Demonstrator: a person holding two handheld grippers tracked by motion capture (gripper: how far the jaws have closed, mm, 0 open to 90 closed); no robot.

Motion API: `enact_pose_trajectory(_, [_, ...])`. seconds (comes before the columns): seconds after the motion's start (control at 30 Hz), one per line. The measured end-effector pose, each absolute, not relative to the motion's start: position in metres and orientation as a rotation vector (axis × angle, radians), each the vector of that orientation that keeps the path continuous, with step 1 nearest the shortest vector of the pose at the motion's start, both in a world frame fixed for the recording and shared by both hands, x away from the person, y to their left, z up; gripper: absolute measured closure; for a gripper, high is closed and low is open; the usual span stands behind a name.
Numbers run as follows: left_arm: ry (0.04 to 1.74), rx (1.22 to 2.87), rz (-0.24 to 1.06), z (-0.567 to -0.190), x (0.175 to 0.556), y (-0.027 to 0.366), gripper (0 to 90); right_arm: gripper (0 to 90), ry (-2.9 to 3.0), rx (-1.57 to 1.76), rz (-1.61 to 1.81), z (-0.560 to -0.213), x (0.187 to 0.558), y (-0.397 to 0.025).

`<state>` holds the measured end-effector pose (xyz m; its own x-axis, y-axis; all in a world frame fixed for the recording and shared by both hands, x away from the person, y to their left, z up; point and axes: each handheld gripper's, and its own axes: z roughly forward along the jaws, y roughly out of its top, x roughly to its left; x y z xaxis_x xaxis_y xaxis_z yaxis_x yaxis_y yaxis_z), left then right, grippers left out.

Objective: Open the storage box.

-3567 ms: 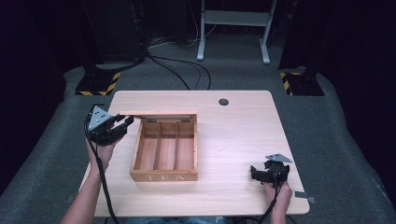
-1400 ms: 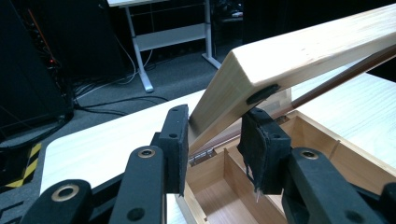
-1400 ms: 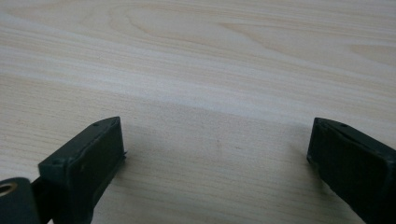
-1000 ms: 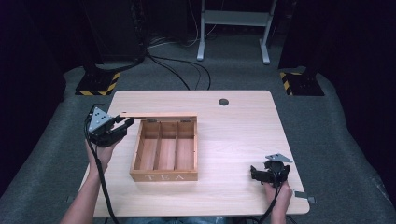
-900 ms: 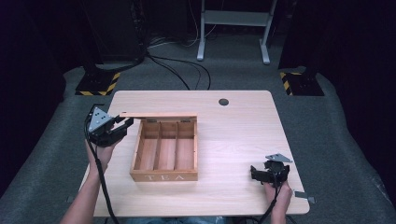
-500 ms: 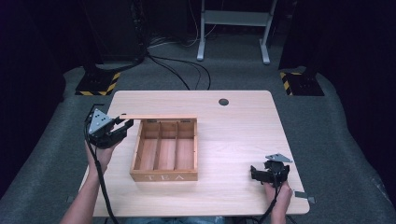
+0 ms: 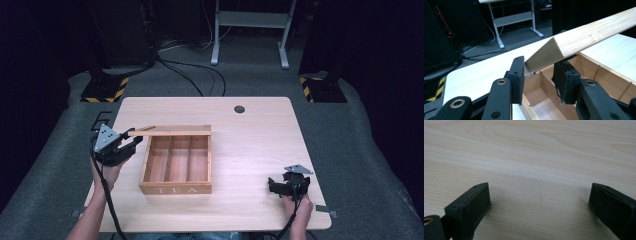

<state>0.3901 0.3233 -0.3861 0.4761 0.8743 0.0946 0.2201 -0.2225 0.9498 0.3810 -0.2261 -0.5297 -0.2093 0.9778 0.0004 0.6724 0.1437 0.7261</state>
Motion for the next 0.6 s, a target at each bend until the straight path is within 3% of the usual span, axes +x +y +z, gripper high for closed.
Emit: enact_pose_trajectory(0.6, [0.885,1.745,0.798,-0.423,0.360,0.326,56.1,3.4,1.945,1.580,0.837,-0.530,0.381,-0.226])
